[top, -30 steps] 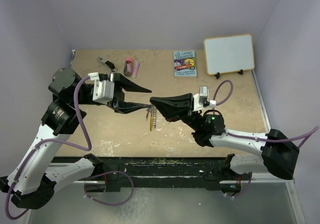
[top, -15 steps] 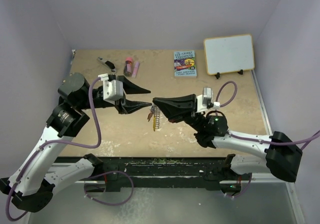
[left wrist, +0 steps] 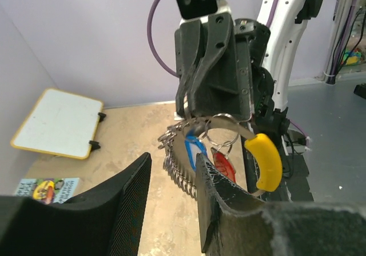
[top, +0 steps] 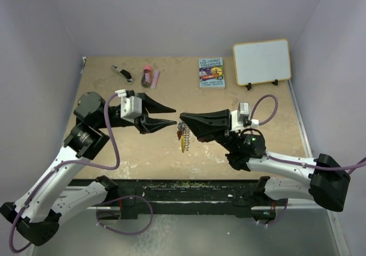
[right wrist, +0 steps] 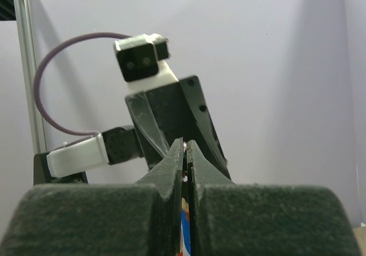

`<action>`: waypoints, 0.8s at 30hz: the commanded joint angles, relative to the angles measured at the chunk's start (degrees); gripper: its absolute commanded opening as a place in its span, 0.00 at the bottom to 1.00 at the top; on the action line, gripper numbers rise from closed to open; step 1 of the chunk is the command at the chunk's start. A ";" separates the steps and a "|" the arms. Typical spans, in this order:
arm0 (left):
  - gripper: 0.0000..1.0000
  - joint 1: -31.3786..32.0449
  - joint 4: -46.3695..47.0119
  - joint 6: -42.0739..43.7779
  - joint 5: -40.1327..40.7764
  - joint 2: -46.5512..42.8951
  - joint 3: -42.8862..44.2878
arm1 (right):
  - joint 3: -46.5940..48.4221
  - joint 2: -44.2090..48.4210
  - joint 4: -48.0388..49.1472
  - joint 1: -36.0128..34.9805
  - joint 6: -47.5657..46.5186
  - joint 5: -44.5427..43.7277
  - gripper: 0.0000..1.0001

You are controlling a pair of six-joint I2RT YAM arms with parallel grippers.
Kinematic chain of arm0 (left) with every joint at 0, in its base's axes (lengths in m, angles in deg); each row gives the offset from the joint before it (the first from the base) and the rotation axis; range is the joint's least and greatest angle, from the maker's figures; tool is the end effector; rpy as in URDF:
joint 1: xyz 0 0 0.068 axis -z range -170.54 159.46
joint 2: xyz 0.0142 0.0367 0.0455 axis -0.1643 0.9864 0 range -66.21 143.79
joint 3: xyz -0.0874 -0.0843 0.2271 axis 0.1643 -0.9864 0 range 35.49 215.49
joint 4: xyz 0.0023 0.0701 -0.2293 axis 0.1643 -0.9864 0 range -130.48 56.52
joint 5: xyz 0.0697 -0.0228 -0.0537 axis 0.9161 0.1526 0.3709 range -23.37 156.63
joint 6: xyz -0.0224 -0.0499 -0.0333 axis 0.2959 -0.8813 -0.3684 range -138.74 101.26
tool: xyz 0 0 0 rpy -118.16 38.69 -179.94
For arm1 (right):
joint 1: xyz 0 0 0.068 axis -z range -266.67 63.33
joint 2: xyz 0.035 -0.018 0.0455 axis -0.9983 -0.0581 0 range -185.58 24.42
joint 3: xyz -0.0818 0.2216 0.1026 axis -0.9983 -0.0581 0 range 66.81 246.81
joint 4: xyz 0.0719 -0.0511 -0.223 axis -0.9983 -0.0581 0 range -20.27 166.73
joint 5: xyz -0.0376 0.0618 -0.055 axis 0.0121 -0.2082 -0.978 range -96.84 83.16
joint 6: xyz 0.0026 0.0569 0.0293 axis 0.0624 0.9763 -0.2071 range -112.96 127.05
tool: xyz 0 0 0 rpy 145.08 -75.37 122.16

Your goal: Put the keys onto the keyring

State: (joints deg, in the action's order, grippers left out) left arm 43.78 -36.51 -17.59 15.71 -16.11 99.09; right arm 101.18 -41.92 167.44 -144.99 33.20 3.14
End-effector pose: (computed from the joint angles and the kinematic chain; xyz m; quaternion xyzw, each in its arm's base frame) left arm 0.1153 -0.1255 0.4331 0.4907 0.4495 -0.4617 0.5866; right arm 0.0999 0.1781 0.3793 -0.1548 0.2347 0.6622 0.6945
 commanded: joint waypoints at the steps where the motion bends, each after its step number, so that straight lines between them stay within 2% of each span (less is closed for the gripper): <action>1: 0.40 0.25 12.13 -6.07 -1.51 1.13 -4.47 | 0.38 1.78 18.00 0.19 -0.40 0.12 0.00; 8: 0.36 0.29 18.43 -7.50 -1.38 1.22 -7.43 | -0.46 3.12 17.94 0.21 -0.88 -0.18 0.00; 13: 0.29 0.22 20.42 -9.30 -3.85 1.09 -7.72 | -1.02 3.33 17.58 0.19 -1.35 -0.67 0.00; 24: 0.32 0.23 22.48 -13.26 -8.26 1.16 -8.21 | -0.80 2.76 17.30 0.18 -1.70 -1.14 0.00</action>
State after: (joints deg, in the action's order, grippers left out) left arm 43.78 -17.08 -28.48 9.68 -14.36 90.98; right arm 99.63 -39.94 167.46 -144.99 32.43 3.10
